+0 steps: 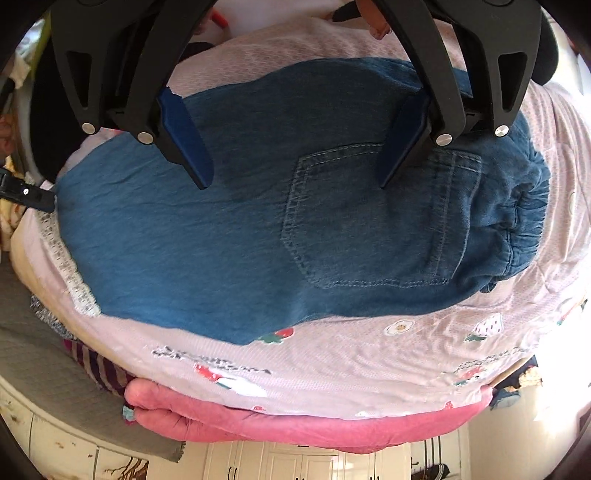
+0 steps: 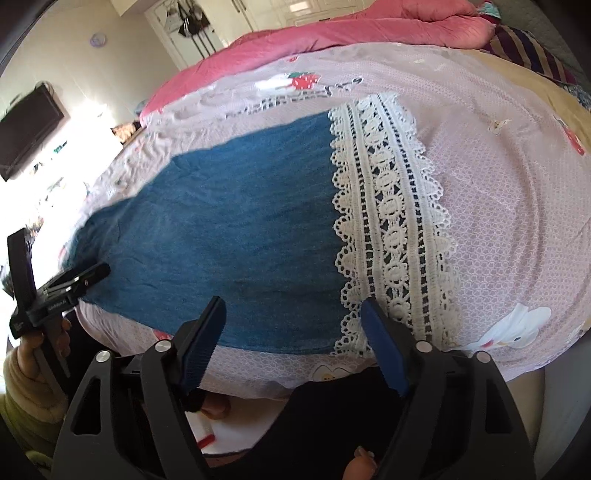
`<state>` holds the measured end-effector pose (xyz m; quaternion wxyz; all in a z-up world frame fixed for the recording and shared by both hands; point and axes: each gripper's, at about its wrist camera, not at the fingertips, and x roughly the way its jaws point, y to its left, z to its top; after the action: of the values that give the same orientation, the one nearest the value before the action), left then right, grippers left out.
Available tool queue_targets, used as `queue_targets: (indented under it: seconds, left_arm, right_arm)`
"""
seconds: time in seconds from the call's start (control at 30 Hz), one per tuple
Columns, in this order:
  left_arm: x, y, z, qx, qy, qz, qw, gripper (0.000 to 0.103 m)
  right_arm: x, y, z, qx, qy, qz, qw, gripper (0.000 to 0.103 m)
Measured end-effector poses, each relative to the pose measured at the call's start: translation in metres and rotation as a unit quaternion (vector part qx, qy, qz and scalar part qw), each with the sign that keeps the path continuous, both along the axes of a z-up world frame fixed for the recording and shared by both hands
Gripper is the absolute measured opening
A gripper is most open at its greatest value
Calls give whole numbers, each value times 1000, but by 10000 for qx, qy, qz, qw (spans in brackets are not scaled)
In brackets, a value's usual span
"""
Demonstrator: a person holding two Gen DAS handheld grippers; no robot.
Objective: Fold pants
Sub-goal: 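Pull the pants straight with both grippers and release them flat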
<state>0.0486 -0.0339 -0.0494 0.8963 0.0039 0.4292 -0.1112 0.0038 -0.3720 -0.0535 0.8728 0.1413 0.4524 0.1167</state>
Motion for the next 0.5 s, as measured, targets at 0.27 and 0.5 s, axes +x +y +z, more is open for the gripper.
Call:
queue_targets:
  seconds: [0.27,0.5]
  left_arm:
    - [-11,-19,25,-199,-172,-176,9995,90]
    - [-16,-51,44,-214,-350,-446,9982,93]
  right_arm:
    - [-9,-15,27,39,-384,-120,9992,86]
    - [-5,-37,50,-129,-641,-181,9977,90]
